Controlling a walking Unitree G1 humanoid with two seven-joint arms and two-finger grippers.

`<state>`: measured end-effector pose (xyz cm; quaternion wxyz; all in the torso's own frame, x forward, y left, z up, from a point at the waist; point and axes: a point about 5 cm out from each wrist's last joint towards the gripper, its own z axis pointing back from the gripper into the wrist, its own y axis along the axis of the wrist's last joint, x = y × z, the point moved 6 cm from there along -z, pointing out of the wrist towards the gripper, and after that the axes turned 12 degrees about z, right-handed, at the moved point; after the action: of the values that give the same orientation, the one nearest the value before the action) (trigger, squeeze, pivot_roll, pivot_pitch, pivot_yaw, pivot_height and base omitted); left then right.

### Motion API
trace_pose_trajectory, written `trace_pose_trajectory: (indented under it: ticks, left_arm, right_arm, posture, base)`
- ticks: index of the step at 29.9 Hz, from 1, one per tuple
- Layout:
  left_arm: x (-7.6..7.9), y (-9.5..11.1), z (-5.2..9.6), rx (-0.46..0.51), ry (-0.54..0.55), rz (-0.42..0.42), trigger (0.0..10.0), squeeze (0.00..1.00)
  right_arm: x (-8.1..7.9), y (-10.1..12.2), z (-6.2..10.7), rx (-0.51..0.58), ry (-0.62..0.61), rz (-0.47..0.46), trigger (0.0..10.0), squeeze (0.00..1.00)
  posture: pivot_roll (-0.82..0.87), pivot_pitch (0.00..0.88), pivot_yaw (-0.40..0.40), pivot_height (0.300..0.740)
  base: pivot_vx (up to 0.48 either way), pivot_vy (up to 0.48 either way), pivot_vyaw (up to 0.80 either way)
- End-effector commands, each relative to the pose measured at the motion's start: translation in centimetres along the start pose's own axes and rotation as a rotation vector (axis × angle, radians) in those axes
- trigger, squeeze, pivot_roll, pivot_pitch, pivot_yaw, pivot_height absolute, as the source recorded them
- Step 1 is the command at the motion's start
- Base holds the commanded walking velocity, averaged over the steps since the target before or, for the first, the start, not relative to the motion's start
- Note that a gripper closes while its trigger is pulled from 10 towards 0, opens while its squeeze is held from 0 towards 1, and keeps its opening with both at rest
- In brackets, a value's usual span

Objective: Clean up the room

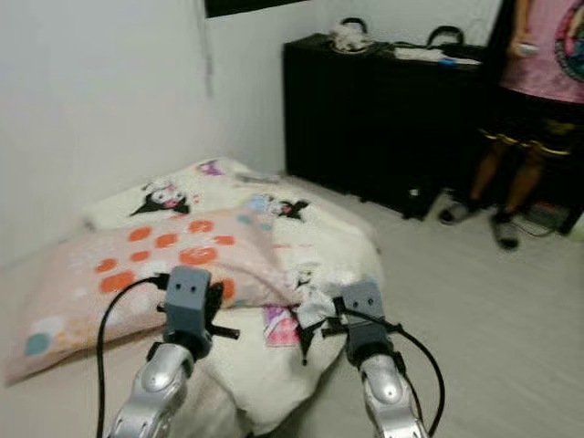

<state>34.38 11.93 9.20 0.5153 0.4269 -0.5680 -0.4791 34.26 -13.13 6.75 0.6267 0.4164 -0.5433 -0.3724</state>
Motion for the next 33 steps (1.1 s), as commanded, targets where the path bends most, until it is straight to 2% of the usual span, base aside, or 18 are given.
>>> trace_pose_trajectory:
  ticks: [1,19,33]
  left_arm:
    - [-0.42,-0.02,0.08,-0.001,0.006,-0.02,10.0,0.0]
    - [-0.42,0.18,-0.09,-0.005,-0.018,-0.041,10.0,0.0]
    - [-0.42,0.26,-0.19,-0.006,-0.019,-0.041,10.0,0.0]
  right_arm:
    - [-0.37,-0.54,0.19,-0.023,0.006,-0.009,10.0,0.0]
    - [-0.86,-0.68,0.19,-0.031,-0.005,-0.038,10.0,0.0]
    - [-0.76,-0.76,0.15,-0.035,-0.007,-0.041,10.0,0.0]
  posture:
    - [0.0,0.027,-0.005,0.74]
    - [0.02,0.034,0.026,0.74]
    - [0.02,0.036,0.022,0.74]
  base:
    - [0.0,0.0,-0.8]
    - [0.0,0.0,-0.8]
    - [0.0,0.0,-0.8]
